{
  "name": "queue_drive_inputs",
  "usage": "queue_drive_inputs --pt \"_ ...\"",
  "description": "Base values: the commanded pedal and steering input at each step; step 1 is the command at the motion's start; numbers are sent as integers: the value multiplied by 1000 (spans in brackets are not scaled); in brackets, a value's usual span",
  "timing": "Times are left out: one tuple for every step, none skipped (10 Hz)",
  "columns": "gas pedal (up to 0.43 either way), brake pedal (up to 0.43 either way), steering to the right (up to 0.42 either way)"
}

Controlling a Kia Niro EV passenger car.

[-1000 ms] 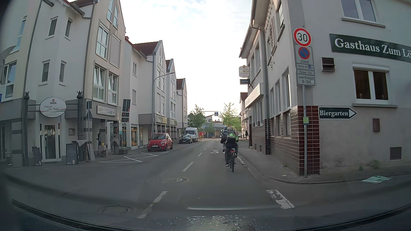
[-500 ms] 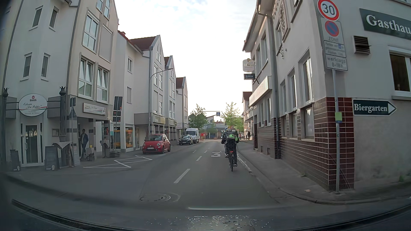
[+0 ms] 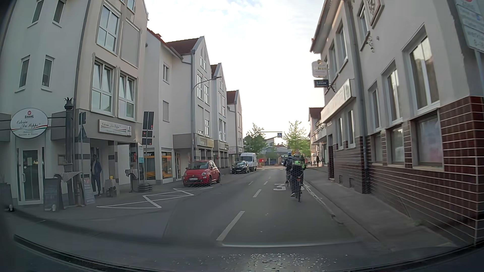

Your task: Follow the waypoints while adhering to traffic rules and regulations

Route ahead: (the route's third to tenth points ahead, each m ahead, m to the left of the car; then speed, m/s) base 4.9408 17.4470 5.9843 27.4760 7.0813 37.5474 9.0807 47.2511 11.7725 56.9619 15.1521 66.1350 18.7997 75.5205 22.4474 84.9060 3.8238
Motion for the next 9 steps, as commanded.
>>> queue_drive_inputs --pt "0 0 -407" --pt "0 0 -469" --pt "0 0 -516" --pt "0 0 -590" --pt "0 0 -649" --pt "0 0 -701" --pt "0 0 -742" --pt "0 0 -779" --pt "0 0 -808"
